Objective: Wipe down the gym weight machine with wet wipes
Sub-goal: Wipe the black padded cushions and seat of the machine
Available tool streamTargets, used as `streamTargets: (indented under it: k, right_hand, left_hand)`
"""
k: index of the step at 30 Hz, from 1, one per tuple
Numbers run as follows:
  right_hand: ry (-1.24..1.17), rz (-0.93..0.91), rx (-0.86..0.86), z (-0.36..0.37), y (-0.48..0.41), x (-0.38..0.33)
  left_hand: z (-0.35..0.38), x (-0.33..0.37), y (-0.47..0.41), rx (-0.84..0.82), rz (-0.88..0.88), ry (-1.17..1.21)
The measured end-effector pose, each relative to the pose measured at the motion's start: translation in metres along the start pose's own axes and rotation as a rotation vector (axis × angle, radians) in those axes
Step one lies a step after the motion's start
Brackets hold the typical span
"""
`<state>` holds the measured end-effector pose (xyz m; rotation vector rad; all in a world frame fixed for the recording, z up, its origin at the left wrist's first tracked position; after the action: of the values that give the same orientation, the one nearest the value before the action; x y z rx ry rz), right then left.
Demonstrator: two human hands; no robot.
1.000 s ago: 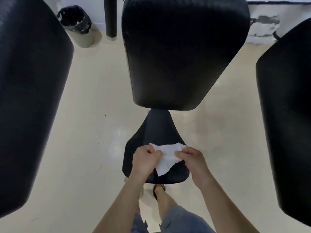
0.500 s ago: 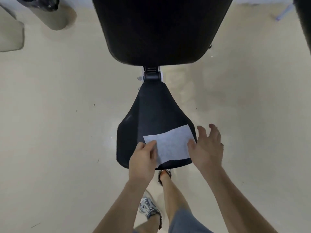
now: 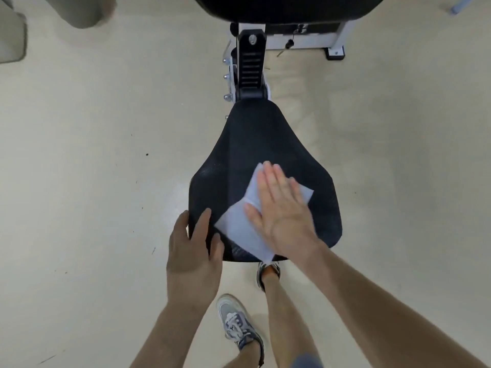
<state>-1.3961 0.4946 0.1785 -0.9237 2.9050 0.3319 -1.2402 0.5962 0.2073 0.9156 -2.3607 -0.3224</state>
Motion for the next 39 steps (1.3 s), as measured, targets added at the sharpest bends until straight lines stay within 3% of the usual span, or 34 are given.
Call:
streamTargets:
  k: [2,4,7,10,11,13,15,16,18,20,23,27,30,33,35,37,39]
  right_hand:
    - [0.049,0.193,0.041,-0.009,0.027,0.058]
    - [0.046,0.266,0.072,-0.011,0.033,0.050]
    - [-0.085,-0.039,0.061,-0.005,0.007,-0.065]
    - [-0.095,-0.345,-0.014,0.000,-0.041,-0.132]
    - [-0.052,-0.367,-0.010,-0.001,-0.063,-0.124]
    - [0.032,-0.211,0.022,-0.010,-0.096,-0.065]
    - [0.040,-0.008,0.015,-0.012,-0.087,0.007]
    - [0.048,-0.009,0.027,-0.016,-0.067,0.024]
    - [0.069,-0.067,0.051,-0.023,-0.015,0.004]
    - [0.037,-0.218,0.030,-0.008,0.020,-0.057]
    - [-0.048,-0.418,-0.060,-0.007,-0.043,-0.092]
    - [-0.068,-0.103,-0.156,-0.013,-0.147,0.028]
    - [-0.033,0.129,-0.034,-0.016,-0.118,0.063]
    - [-0.022,0.033,-0.003,-0.011,-0.080,0.011]
    - [-0.065,-0.094,-0.087,-0.010,-0.101,-0.010]
    - [-0.035,-0.149,-0.136,-0.015,-0.145,-0.002]
    - [-0.040,-0.065,-0.151,-0.018,-0.175,0.039]
  left_hand:
    - [0.002,-0.003,-0.001,-0.016,-0.081,0.121]
    - [0.003,-0.015,-0.008,-0.062,-0.259,0.468]
    - [0.000,-0.026,-0.013,-0.106,-0.464,0.858]
    - [-0.004,-0.041,-0.017,-0.090,-0.553,0.943]
    - [-0.006,-0.045,-0.020,-0.075,-0.548,0.933]
    - [-0.009,-0.046,-0.025,-0.052,-0.488,0.831]
    - [-0.008,-0.032,-0.029,-0.072,-0.387,0.707]
    - [-0.006,-0.022,-0.029,-0.082,-0.339,0.655]
    - [-0.006,-0.008,-0.029,-0.054,-0.286,0.604]
    - [-0.006,-0.010,-0.031,-0.019,-0.344,0.617]
    - [-0.006,-0.013,-0.035,-0.005,-0.431,0.667]
    - [0.001,0.020,-0.049,-0.061,-0.364,0.426]
    - [0.015,0.031,-0.058,-0.019,-0.305,0.122]
    - [0.020,0.029,-0.056,0.067,-0.285,-0.048]
    - [0.024,0.031,-0.055,0.085,-0.278,-0.065]
    - [0.024,0.032,-0.057,0.110,-0.268,-0.093]
    - [0.023,0.033,-0.058,0.119,-0.268,-0.095]
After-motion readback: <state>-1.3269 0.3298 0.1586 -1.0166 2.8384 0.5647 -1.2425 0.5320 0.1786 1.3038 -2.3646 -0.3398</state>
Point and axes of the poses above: each hand's wrist, its own y-axis away from the middle knuckle, its own z-axis out of the palm, x = y × z, the point moved 9 cm from there along -y, towards the middle knuckle, and after that the axes turned 11 degrees about -z, right-handed, at the moved point
